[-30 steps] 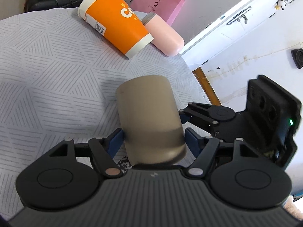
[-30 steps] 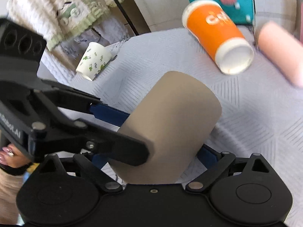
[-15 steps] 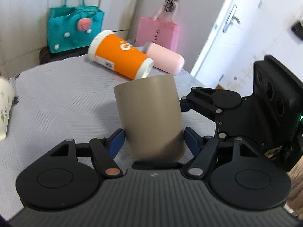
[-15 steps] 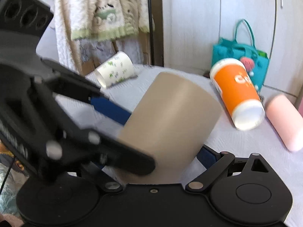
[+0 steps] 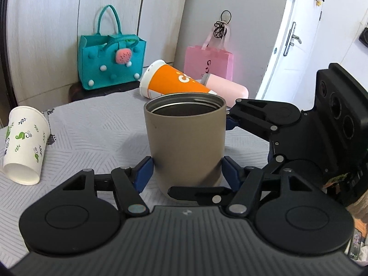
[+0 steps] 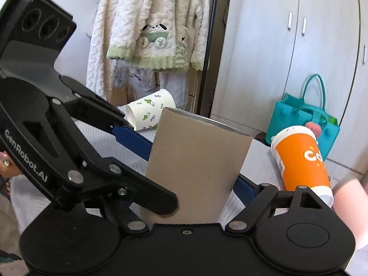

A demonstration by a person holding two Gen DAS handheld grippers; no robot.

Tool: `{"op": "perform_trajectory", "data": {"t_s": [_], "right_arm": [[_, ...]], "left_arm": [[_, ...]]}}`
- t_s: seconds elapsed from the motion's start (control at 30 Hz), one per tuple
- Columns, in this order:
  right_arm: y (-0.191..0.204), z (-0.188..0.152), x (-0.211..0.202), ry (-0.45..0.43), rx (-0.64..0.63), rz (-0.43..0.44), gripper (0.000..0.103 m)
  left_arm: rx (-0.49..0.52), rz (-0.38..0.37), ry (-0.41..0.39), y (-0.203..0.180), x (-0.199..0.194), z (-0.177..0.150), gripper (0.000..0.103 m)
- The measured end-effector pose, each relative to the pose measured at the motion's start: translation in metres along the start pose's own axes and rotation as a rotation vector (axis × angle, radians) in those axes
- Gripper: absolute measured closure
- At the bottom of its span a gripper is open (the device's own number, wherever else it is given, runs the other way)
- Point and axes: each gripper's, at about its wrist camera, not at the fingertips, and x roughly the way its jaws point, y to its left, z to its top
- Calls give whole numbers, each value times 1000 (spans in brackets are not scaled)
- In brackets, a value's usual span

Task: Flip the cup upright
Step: 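Rotate the tan tumbler upright and lower it onto the table with the left gripper, then open the left gripper and pull it back from the tumbler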

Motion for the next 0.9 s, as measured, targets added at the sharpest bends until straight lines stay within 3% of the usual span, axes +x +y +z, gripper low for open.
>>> {"op": "perform_trajectory", "data": {"t_s": [0.23,0.63,0.9], "right_arm": [[1,-5,0,-77,-3,-40,15],[2,-7,5,-72,-35,-51,18],[8,-3,-10,-45,-20,-86,14]], "left_arm": [[107,80,-109,-17,-6,-3,39],[37,62,-87,-9,-5,-7,38],[-19,91,-106,-7,-16,-9,29]]}}
